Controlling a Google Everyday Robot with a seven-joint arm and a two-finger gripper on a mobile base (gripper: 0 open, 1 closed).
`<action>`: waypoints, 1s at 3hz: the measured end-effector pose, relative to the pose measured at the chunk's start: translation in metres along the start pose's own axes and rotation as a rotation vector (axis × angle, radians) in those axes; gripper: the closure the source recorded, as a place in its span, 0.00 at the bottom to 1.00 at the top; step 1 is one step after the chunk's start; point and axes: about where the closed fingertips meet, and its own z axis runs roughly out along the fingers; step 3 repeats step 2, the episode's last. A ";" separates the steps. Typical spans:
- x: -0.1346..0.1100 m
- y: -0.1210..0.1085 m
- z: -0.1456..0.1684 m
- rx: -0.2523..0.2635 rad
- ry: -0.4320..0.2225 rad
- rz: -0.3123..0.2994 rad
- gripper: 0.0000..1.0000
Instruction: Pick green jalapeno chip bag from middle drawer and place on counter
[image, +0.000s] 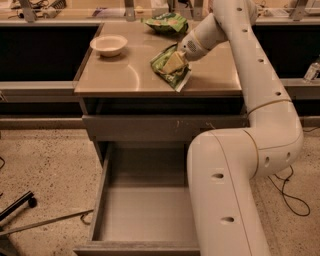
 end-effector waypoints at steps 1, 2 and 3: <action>0.000 0.000 0.000 0.000 0.000 0.000 0.00; 0.000 0.000 0.000 0.000 0.000 0.000 0.00; 0.000 0.000 0.000 0.000 0.000 0.000 0.00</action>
Offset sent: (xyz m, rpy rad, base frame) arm 0.0000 0.0000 0.0000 0.0000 0.0000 0.0000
